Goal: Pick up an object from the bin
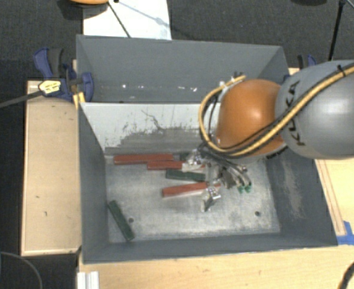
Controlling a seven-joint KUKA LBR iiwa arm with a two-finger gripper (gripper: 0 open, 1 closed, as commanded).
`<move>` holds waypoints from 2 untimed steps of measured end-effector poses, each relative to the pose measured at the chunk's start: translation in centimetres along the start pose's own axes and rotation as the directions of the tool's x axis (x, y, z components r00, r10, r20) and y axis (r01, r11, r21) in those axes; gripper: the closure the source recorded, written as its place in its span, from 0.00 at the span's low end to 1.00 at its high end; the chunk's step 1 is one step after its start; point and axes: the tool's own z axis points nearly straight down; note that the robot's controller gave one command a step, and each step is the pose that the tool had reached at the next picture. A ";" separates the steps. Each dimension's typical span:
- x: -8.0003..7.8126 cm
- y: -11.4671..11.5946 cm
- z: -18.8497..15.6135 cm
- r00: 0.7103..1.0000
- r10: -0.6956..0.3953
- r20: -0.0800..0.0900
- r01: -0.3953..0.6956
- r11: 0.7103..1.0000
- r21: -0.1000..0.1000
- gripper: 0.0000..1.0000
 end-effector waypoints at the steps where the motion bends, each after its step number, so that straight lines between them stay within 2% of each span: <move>1: 0.3 -3.5 1.3 1.000 -0.002 -0.002 0.002 1.000 0.003 0.00; 2: -5.3 0.6 5.8 0.992 -0.129 -0.006 0.129 0.992 0.002 1.00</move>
Offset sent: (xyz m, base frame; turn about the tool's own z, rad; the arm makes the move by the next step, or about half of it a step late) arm 0.0481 0.0188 -0.0652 -0.1325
